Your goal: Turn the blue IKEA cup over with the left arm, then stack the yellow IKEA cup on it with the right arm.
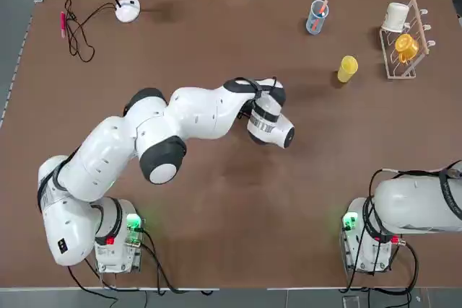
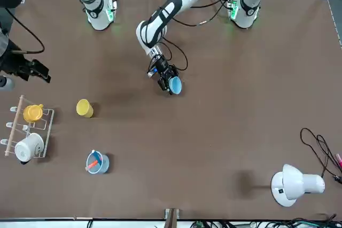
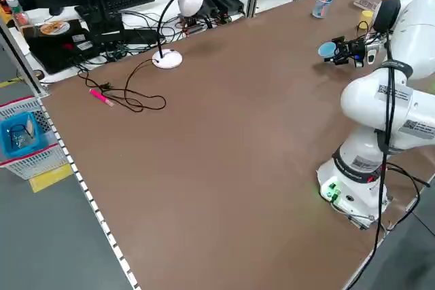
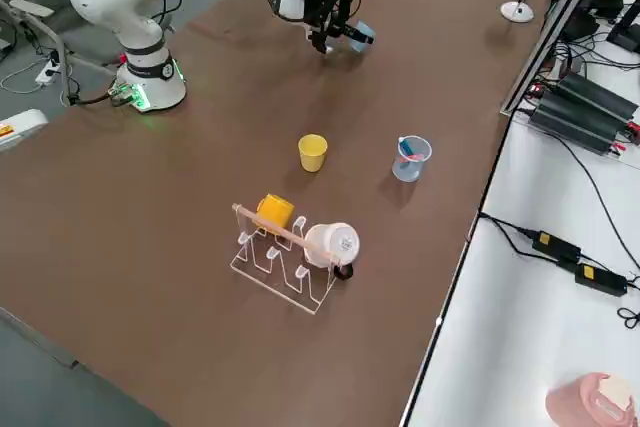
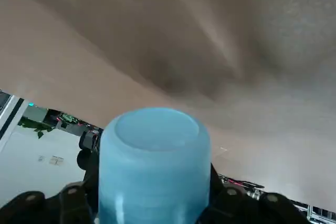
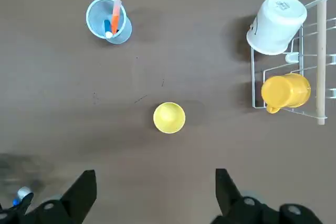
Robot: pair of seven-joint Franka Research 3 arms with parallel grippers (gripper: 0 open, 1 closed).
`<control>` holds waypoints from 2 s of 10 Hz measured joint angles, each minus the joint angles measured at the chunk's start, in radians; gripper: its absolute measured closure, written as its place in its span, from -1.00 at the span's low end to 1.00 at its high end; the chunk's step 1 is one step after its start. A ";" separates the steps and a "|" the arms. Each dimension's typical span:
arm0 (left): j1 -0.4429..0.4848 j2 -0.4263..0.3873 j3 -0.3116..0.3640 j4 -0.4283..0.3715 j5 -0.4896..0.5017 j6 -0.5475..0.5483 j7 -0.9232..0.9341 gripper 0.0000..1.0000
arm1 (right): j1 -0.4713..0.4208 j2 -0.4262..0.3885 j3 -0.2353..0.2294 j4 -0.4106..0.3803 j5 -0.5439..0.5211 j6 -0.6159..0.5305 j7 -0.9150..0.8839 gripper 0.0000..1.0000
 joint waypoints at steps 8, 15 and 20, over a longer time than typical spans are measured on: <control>0.000 0.000 0.000 0.004 0.000 0.000 0.000 -0.62 | -0.001 0.000 -0.001 0.000 0.000 0.002 0.000 -1.00; 0.000 -0.002 0.000 0.022 0.002 -0.006 -0.001 -0.96 | -0.001 0.000 -0.002 0.000 0.000 0.002 0.000 -1.00; 0.003 -0.102 0.002 0.040 -0.011 -0.126 0.000 -0.98 | -0.016 0.002 -0.010 -0.015 0.000 0.010 -0.001 -1.00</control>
